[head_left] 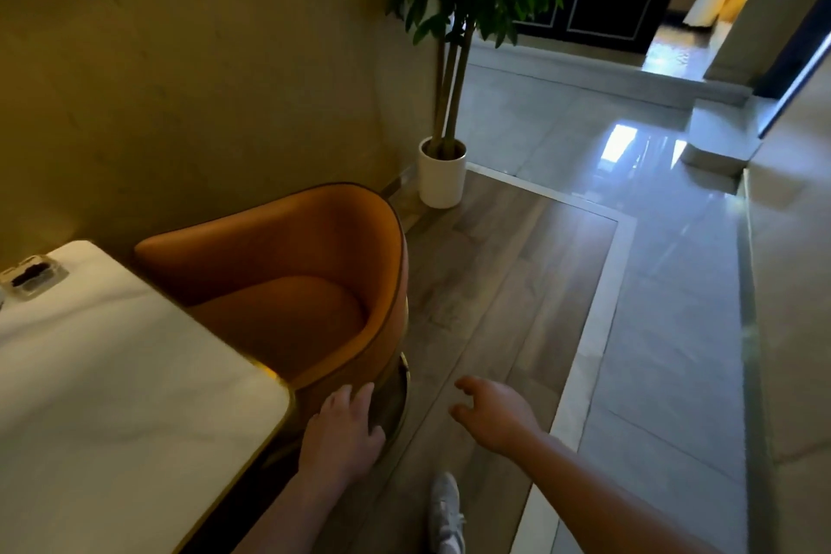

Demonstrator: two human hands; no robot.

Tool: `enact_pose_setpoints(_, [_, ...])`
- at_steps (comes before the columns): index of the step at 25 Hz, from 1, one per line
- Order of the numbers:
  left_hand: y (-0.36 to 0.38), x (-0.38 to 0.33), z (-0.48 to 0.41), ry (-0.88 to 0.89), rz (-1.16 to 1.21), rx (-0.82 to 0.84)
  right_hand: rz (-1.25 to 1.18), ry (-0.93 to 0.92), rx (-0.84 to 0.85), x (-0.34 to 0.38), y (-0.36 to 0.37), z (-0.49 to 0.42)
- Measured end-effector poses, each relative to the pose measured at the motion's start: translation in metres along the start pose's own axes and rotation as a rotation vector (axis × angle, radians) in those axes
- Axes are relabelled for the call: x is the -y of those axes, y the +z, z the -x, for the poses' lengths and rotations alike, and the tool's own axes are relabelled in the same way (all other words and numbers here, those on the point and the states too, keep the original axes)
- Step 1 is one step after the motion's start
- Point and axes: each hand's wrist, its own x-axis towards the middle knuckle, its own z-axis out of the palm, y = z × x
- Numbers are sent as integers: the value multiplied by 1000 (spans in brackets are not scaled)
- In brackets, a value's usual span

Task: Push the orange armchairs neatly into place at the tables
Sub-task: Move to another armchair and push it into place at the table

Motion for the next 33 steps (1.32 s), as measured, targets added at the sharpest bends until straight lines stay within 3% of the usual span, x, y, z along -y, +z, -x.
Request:
enact_pose_setpoints(12, [-57, -83, -240, -227, 19, 30, 117, -172, 153, -12, -154, -248])
enact_pose_setpoints(21, [-61, -119, -353, -560, 145, -55, 293, -441, 314, -24, -217, -437])
enact_pose_setpoints(29, [-72, -101, -438, -876, 418, -145, 392, -701, 426, 68, -227, -561])
enact_pose_setpoints(33, [-57, -75, -475, -1048, 668, -170, 408, -711, 497, 126, -195, -612])
